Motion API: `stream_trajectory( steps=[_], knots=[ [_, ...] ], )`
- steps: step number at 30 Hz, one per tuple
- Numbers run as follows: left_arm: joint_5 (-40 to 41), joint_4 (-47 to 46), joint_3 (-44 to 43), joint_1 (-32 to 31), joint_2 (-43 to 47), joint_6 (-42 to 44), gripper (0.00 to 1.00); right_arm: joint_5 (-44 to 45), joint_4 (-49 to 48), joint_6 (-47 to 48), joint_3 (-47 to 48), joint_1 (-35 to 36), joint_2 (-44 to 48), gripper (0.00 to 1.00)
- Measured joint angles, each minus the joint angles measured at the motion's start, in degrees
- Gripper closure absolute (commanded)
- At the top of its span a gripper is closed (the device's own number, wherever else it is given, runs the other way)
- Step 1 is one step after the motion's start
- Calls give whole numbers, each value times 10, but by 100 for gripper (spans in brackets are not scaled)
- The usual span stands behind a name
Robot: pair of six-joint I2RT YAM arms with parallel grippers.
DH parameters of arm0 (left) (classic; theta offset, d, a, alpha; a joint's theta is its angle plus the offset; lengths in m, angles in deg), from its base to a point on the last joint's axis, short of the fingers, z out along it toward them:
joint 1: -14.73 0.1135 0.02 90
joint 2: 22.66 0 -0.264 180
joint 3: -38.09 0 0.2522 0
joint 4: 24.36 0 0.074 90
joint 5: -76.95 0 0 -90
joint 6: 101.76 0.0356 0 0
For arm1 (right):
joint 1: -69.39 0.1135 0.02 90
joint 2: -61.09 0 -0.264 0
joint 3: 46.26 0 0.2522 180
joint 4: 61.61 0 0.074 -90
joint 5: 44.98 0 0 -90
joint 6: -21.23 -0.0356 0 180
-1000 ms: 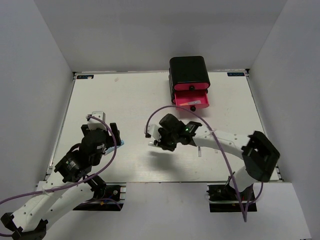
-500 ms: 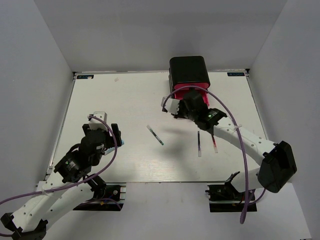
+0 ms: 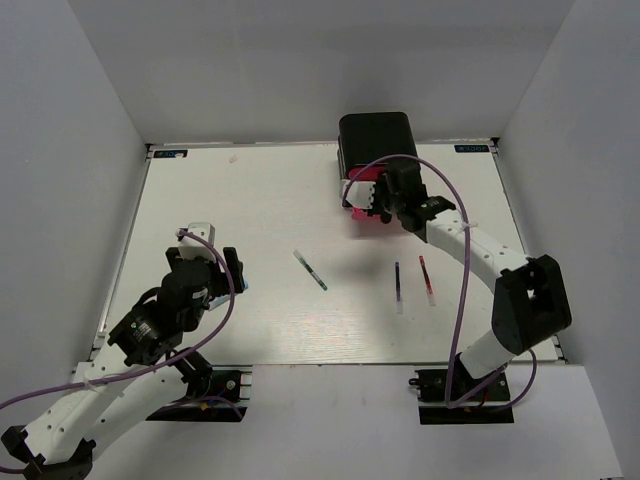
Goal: Sort the stationery into containers
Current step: Place the stationery into the container, then grab a piece of stationery with the left arm
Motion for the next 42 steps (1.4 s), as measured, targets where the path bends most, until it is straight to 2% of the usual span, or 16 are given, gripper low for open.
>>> stream_trajectory(
  steps=[5,8,14,16,18,19,20,21,23,24,25,27,28,29,33,42],
  knots=[
    [-2,0,0,0,0,3,6,-17,-7,9,3,-16,-19,45],
    [-5,0,0,0,0,4,6,-21,-10,14,10,-22,-37,37],
    [-26,-8,2,0,-11,6,5,-30,-10,12,12,-30,-50,35],
    [-40,-11,2,0,-26,0,5,-36,-9,5,12,-31,-48,38],
    [-55,-12,2,0,-52,-17,7,-50,-4,-8,12,-33,-41,53],
    [-62,-12,2,0,-68,-27,9,-56,1,-18,12,-33,-34,66],
    [-69,-11,2,0,-88,-37,19,-63,6,-36,11,-34,-20,79],
    [-76,-9,2,0,-111,-47,24,-72,9,-62,11,-34,-1,100],
    [-90,-2,-2,0,-161,-61,36,-91,12,-108,10,-35,49,100],
    [-97,7,-8,0,-193,-64,36,-103,13,-134,7,-35,80,100],
    [-100,17,-20,0,-226,-66,36,-121,13,-159,2,-36,113,88],
    [-102,31,-50,0,-298,-67,31,-160,4,-209,-25,-37,182,75],
    [-99,40,-67,0,-331,-66,29,-179,4,-228,-45,-37,214,64],
    [-94,49,-86,1,-364,-62,22,-199,-1,-250,-70,-37,247,59],
    [-99,56,-125,16,-455,-5,17,-259,8,-321,-150,-36,314,55],
    [-111,67,-135,94,-554,118,9,-312,-1,-430,-268,-37,390,49]
  ],
)
